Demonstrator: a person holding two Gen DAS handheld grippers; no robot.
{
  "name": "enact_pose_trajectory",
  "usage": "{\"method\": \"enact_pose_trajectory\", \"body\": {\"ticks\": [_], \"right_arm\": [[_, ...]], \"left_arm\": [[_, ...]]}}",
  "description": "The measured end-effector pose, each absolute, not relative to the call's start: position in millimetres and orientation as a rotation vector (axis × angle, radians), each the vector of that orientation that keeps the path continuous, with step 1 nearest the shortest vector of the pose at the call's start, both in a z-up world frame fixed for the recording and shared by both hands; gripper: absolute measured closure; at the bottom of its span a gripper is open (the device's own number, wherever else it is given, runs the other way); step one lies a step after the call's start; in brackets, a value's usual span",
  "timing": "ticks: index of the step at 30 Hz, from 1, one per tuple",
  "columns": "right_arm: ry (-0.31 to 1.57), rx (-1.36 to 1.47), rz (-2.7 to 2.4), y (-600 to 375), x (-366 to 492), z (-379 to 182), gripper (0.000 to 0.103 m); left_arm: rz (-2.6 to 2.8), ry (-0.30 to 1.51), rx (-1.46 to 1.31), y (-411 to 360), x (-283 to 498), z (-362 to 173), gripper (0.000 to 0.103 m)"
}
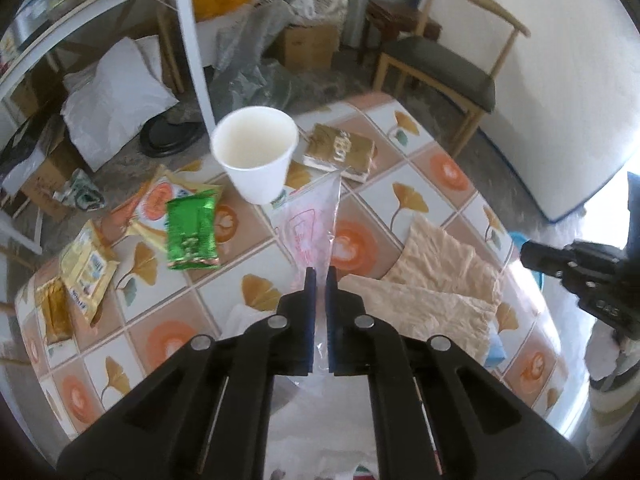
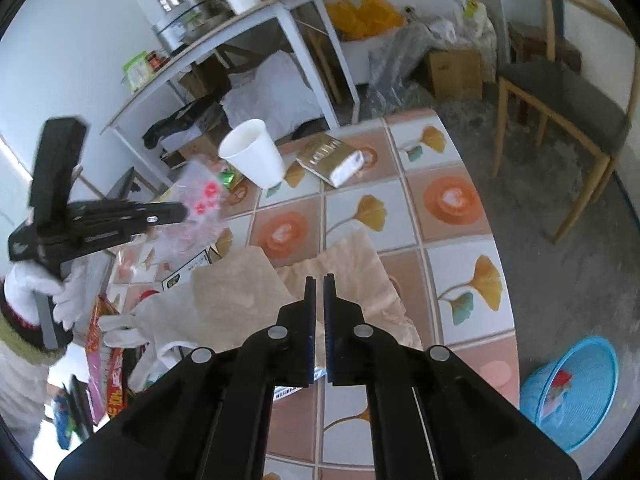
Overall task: Collect trash
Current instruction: 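Grasp the clear plastic bag with the left tool while the right tool reaches the tan paper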
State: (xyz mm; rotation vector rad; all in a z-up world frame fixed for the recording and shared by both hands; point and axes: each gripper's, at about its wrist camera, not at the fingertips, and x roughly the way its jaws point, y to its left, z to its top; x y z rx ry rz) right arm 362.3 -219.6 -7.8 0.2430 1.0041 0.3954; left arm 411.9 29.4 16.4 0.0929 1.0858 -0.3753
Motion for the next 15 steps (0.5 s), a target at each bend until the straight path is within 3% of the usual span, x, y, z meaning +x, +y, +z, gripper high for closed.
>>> {"method": "enact_pose_trajectory", "body": {"ticks": [2,3,4,6,10,15], "right_arm": [[1.054,0.281,0.374,-225.8,366.9,-16.8,0.088],[1.079,0.291,0.365,-227.6,368.0,-21.6,0.069],[1.1,0.301,0.357,-228.8,368.6,-26.2,0.063],[1.113,0.317,0.357,-229.0,365.1,-30.2,0.063],[1.105,0.26,0.461,-205.1,355.7,-23.9,0.05],[1.134,0.224,0.526,-173.1,361.1,-28.0,0.049]], "left_arm": [[-0.36,1.069,0.059,38.4,405.8,23.8,0.1],[-0.356,1.065,0.047,41.6,403.5,25.8,0.1],[-0.348,1.06,0.032,46.0,400.4,27.9,0.1],[-0.34,1.059,0.009,54.8,395.6,30.7,0.1],[-0.34,1.061,-0.029,64.4,389.1,31.6,0.1],[-0.36,1.062,-0.08,66.9,378.9,31.9,0.1]]}}
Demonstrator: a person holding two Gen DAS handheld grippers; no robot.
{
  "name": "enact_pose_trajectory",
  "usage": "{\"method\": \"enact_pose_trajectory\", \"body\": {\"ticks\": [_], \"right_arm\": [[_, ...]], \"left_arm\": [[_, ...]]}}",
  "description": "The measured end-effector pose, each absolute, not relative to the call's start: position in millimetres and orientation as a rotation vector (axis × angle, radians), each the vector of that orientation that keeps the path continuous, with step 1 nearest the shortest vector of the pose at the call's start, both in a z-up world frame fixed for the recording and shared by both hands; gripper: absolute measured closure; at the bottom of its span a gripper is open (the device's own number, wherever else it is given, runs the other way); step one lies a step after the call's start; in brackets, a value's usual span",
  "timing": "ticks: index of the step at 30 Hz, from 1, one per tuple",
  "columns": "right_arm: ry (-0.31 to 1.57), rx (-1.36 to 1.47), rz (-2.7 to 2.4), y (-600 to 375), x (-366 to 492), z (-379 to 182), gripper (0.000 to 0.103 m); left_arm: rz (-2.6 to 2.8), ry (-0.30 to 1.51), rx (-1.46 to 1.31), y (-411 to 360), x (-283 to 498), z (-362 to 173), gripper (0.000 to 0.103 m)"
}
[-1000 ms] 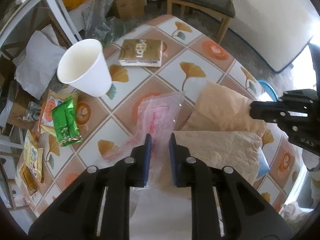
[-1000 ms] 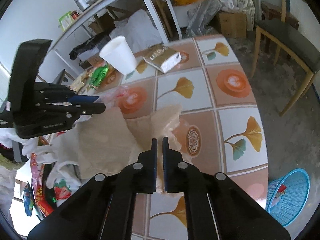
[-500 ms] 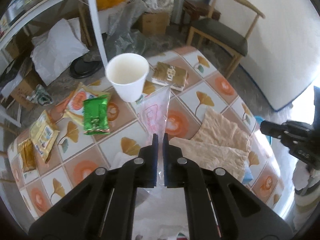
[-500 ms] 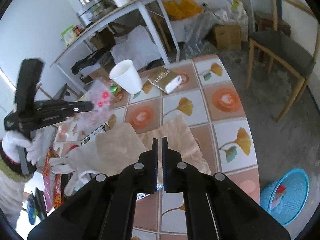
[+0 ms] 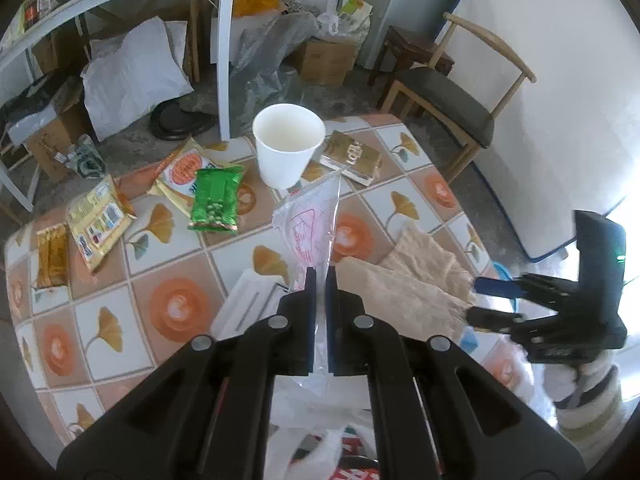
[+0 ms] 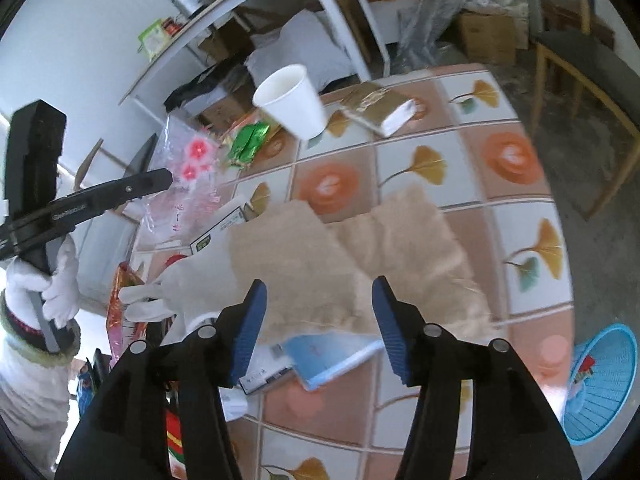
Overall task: Collect trash
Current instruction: 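Grasp the clear plastic bag with the left tool while the right tool reaches the tan paper, then grasp the tan paper with the right tool while the left tool holds the plastic bag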
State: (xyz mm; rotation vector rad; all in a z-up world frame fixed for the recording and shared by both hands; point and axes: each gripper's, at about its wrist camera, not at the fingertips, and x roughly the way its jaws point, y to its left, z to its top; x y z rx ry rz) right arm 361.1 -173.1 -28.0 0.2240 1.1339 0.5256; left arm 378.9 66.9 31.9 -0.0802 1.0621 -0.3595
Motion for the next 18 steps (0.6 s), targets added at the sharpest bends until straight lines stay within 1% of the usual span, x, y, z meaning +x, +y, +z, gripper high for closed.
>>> {"method": "enact_pose_trajectory", "body": {"ticks": [3,5,6,7,8,10,11,12,13,18], "right_arm": [[1.148,0.193,0.52,-161.4,364.7,-37.1,0.05],[1.162,0.188,0.523,-157.6,366.3,-43.4,0.056],[1.166,0.188,0.526,-156.0,366.1,-46.0,0.06],[1.16,0.195,0.53,-155.7,365.4,-46.5,0.066],[1.16,0.198,0.532,-155.8,365.1,-46.3,0.07],[1.158,0.197,0.536,-154.8,363.9,-45.0,0.083],[1.157,0.192,0.539,-153.7,363.0,-44.3,0.087],[1.156,0.19,0.542,-152.6,362.3,-43.5,0.093],[1.154,0.186,0.541,-151.9,361.6,-42.7,0.096],[1.124,0.157,0.534,-149.7,356.1,-35.7,0.099]], "left_arm": [[-0.374,1.058,-0.09,64.6,371.3,32.9,0.1],[-0.381,1.057,-0.092,62.8,367.5,32.5,0.1],[-0.387,1.056,-0.094,61.9,365.5,32.6,0.1],[-0.39,1.054,-0.097,61.2,364.2,32.8,0.1],[-0.394,1.052,-0.101,60.6,362.5,33.3,0.1],[-0.399,1.048,-0.108,61.3,360.9,33.4,0.1],[-0.401,1.045,-0.111,61.2,360.1,34.0,0.1],[-0.402,1.042,-0.114,61.1,359.2,34.8,0.1],[-0.402,1.039,-0.117,61.3,358.8,35.2,0.1],[-0.407,1.021,-0.138,61.4,354.3,39.8,0.1]]}}
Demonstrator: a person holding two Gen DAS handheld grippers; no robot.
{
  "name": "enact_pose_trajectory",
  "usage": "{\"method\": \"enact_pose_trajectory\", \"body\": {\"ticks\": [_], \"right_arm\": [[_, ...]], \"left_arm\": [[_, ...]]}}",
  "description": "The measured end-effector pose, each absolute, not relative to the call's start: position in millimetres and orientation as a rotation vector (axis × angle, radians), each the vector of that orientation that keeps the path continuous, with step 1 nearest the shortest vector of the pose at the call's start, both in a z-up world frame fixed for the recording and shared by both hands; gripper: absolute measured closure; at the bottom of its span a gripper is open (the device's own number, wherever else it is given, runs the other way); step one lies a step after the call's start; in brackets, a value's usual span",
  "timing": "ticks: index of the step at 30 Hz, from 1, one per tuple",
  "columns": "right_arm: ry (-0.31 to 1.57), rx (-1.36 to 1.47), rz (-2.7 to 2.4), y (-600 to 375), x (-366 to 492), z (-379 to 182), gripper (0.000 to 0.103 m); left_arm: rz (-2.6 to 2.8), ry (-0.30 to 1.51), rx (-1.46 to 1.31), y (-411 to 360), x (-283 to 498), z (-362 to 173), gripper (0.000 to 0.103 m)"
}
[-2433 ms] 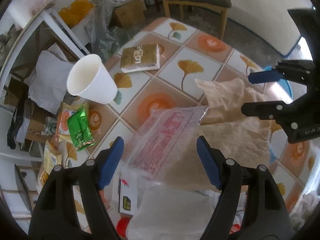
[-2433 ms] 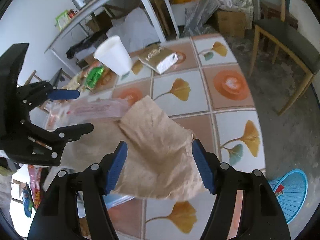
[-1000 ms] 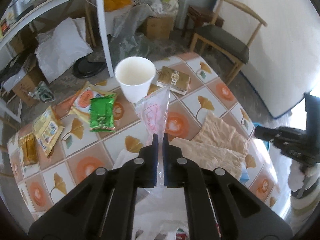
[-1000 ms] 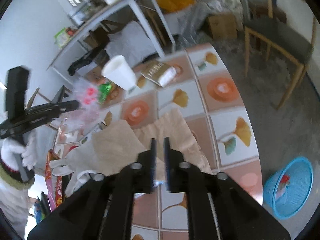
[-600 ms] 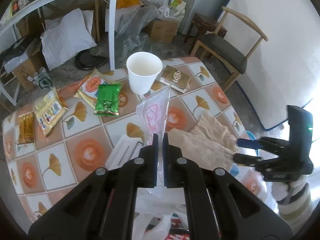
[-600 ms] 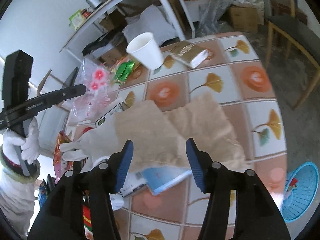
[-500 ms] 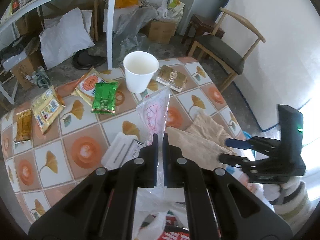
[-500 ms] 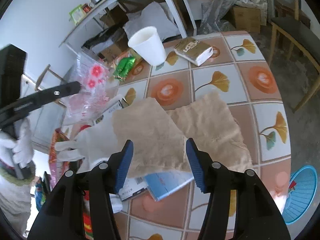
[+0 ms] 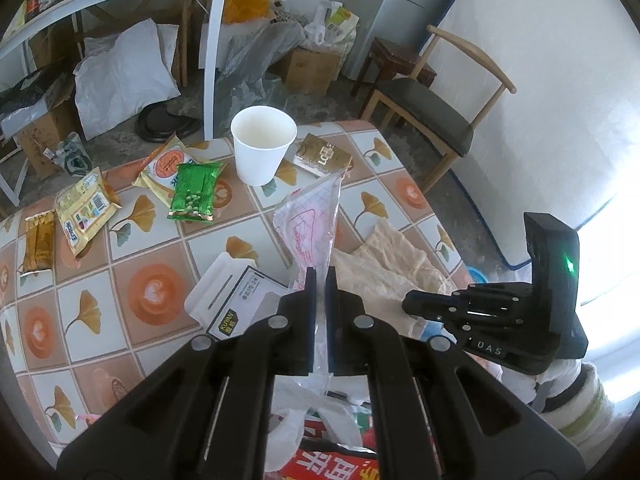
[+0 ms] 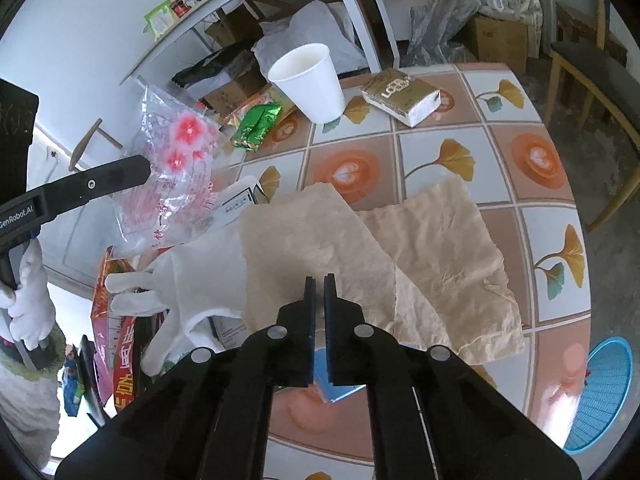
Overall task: Collect trash
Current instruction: 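Grasp the tan paper with the right tool while the left tool holds the plastic bag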
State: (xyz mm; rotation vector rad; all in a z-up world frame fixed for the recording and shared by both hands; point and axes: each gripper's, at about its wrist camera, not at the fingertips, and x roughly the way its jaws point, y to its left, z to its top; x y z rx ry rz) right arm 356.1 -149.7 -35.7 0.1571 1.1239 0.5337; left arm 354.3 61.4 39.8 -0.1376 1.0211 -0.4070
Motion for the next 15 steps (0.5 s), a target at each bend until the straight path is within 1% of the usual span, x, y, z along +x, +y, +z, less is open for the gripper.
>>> {"method": "enact_pose_trajectory", "body": {"ticks": [6,8,9,11,12,13,15], "right_arm": [[1.065,0.168,0.528,-154.9,346.2,-16.1,0.1],[1.074,0.188,0.545,-156.2,345.5,-12.7,0.1],[1.087,0.207,0.551,-156.8,346.8,-13.5,0.098],[1.114,0.241,0.549,-159.1,349.9,-18.0,0.084],[1.128,0.259,0.534,-161.2,353.6,-23.1,0.062],[1.133,0.276,0.517,-162.9,357.0,-27.0,0.051],[1.151,0.315,0.499,-166.2,365.0,-37.9,0.051]], "left_arm": [[-0.411,1.008,-0.152,61.4,347.6,44.8,0.1],[-0.413,1.006,-0.154,61.3,346.0,45.9,0.1],[-0.415,1.005,-0.154,61.1,345.0,46.4,0.1],[-0.416,1.003,-0.155,61.2,343.4,46.6,0.1],[-0.418,1.002,-0.156,61.0,342.4,46.7,0.1],[-0.42,1.003,-0.158,60.7,341.5,46.5,0.1],[-0.423,1.004,-0.161,60.7,340.1,45.7,0.1]]}}
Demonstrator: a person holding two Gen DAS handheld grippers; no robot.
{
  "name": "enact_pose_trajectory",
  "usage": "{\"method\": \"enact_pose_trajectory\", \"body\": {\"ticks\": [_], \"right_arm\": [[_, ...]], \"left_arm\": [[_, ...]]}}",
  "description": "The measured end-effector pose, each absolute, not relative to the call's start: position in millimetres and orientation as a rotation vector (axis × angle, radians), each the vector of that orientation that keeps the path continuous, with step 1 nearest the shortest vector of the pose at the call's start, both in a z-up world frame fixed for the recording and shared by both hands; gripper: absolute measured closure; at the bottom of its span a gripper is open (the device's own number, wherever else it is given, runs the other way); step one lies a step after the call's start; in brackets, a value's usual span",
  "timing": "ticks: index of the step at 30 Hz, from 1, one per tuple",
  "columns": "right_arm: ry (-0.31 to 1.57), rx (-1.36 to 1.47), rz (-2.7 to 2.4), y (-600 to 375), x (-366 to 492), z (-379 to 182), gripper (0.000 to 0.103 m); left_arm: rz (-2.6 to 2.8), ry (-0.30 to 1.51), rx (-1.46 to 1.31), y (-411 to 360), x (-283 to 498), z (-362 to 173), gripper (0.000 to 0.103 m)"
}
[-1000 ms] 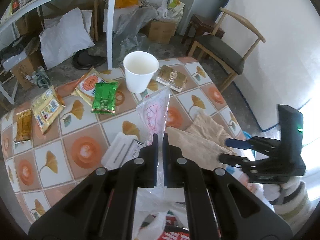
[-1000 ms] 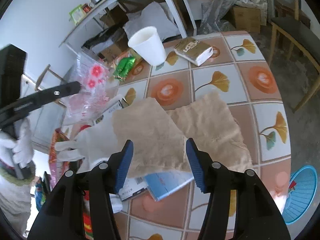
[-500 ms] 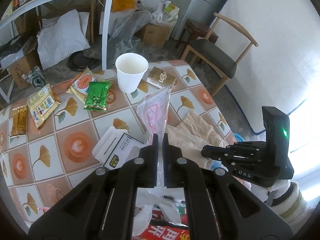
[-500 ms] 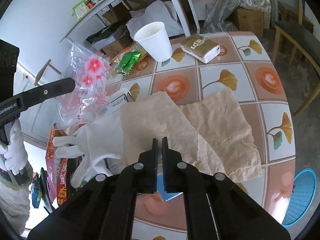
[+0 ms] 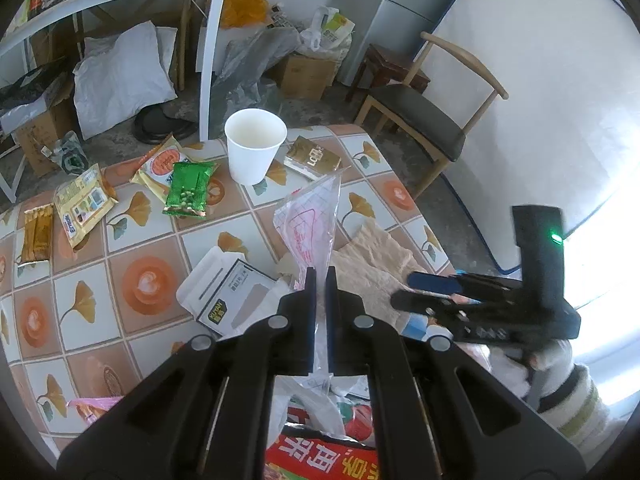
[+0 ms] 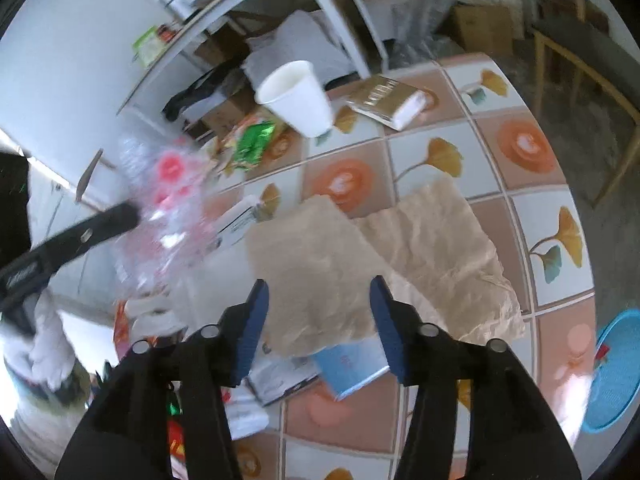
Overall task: Collect trash
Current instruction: 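Grasp the tan paper with the right tool while the left tool holds the plastic bag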
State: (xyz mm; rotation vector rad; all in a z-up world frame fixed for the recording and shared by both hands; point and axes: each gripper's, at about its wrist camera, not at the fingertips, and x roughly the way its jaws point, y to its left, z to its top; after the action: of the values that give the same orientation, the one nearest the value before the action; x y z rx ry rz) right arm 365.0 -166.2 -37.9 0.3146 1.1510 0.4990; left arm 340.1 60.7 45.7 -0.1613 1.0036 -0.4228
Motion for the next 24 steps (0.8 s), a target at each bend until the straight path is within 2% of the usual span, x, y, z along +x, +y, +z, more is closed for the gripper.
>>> {"method": "enact_pose_trajectory", "body": {"ticks": [6,9,11,13,14,16,19,24], "right_arm": [[1.232,0.392,0.436,-174.0,389.5,-73.9,0.046],[1.257,0.47,0.463,-180.0,394.6,-84.0,0.047],[1.26,0.503,0.486,-182.3,396.3,-87.2,0.056],[1.262,0.533,0.494,-185.5,397.1,-89.2,0.074],[1.26,0.543,0.495,-186.6,397.0,-89.2,0.077],[1.255,0.544,0.485,-187.2,396.6,-88.2,0.091],[1.24,0.513,0.452,-187.6,395.4,-83.0,0.097],[1.14,0.44,0.414,-194.2,386.0,-52.4,0.098]], "left_arm": [[-0.435,1.012,-0.171,58.8,337.9,42.4,0.1],[-0.441,1.015,-0.179,58.3,338.5,40.5,0.1],[-0.445,1.017,-0.185,58.7,339.4,39.3,0.1],[-0.447,1.019,-0.191,59.1,340.7,37.9,0.1],[-0.448,1.02,-0.193,59.1,341.2,37.2,0.1],[-0.448,1.022,-0.197,57.9,341.3,36.9,0.1],[-0.446,1.021,-0.201,58.0,341.5,36.6,0.1],[-0.442,1.012,-0.202,58.2,339.8,38.9,0.1]]}}
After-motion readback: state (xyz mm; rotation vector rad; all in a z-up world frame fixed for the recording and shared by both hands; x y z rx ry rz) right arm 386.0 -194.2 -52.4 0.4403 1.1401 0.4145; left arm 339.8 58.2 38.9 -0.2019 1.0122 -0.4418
